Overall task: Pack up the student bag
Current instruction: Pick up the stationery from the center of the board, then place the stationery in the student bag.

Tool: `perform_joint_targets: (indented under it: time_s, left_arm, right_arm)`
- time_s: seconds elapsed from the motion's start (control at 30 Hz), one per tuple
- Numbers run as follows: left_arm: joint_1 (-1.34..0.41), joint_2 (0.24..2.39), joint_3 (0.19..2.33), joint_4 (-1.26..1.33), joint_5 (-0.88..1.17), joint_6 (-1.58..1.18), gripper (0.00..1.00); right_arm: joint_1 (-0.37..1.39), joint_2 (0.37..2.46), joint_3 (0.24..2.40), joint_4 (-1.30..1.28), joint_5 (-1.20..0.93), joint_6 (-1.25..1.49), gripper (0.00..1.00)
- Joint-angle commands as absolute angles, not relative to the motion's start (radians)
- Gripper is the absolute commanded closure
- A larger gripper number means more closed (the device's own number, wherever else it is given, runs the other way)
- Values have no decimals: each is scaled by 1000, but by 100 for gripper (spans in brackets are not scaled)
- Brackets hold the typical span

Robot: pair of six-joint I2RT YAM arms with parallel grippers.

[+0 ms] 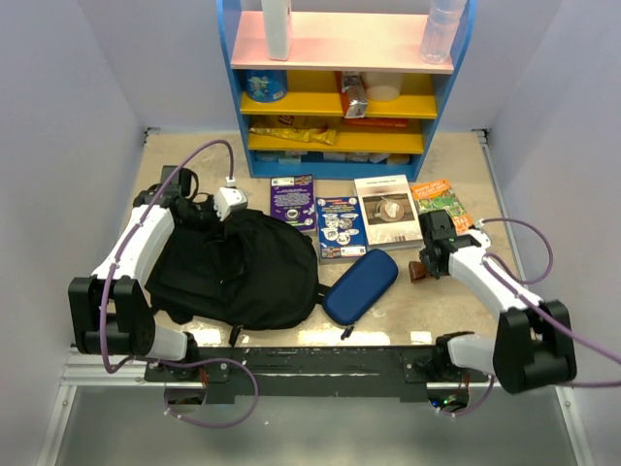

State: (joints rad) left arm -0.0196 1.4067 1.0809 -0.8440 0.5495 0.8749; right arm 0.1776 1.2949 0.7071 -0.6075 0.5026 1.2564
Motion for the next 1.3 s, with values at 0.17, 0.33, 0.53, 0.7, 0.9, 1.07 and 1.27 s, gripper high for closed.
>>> perform_joint_targets:
  time_s: [0.17, 0.33, 0.53, 0.7, 0.9, 1.07, 1.27]
  left_arm:
    - [-12, 1427, 1143, -844, 592, 870, 100]
    - [-12, 1428, 1147, -839, 597, 851, 100]
    - [-12, 1428, 1149, -838, 604, 833, 100]
    - [-12, 1416, 1144, -838, 612, 822, 100]
    - [-12, 1420, 1127, -828, 614, 813, 100]
    - [-12, 1420, 1118, -821, 614, 811, 100]
    - [-12, 1427, 1118, -818, 620, 807, 100]
  right_arm:
    - [418, 1046, 779, -606, 499, 1166, 78]
    - [635, 1152, 943, -477, 480, 1094, 75]
    - [851, 1450, 1178, -261, 423, 979, 68]
    - [923, 1663, 1353, -103, 319, 899, 65]
    - [977, 1841, 1459, -5, 216, 847, 63]
    - [1017, 1914, 1506, 54, 170, 830, 50]
    - [1039, 1977, 1540, 64, 95, 802, 37]
